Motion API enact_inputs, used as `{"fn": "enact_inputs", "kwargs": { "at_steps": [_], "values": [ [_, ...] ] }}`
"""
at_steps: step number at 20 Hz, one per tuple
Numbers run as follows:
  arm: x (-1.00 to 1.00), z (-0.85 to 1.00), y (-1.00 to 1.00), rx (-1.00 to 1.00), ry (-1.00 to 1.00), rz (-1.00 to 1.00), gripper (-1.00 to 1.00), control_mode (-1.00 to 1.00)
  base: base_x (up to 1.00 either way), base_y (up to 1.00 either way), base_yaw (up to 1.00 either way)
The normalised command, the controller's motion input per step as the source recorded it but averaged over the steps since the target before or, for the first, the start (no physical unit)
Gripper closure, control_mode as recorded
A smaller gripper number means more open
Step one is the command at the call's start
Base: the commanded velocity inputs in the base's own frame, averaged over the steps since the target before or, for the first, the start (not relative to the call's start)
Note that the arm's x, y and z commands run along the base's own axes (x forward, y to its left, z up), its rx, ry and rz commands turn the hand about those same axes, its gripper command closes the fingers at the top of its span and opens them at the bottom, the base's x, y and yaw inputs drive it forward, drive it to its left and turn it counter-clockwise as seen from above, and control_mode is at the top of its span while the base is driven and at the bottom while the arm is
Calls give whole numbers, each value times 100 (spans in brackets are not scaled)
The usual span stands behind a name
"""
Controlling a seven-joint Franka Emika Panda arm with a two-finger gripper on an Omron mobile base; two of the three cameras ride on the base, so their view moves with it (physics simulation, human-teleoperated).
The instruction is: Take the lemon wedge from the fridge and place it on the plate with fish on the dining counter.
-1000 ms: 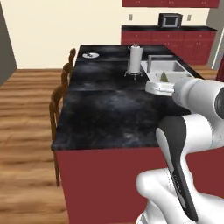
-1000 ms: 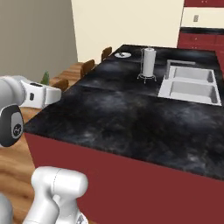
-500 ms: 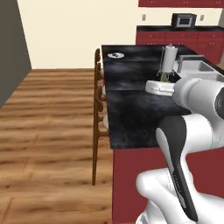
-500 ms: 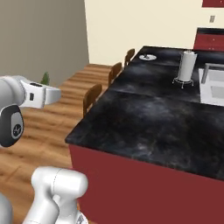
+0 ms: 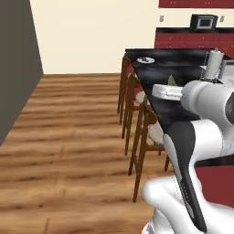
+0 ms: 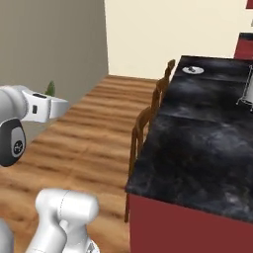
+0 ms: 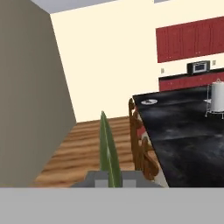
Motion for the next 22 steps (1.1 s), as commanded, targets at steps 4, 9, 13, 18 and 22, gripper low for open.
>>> {"fn": "enact_inputs", "kwargs": {
  "at_steps": [4,9,13,18,22],
  "values": [
    [0,0,0,0,0,0,100,100,100,100,-12],
    [0,0,0,0,0,0,100,100,100,100,-24],
    [0,0,0,0,0,0,100,100,100,100,-36],
    [0,0,0,0,0,0,100,100,100,100,-47],
    [0,0,0,0,0,0,100,100,100,100,-48]
  ]
}}
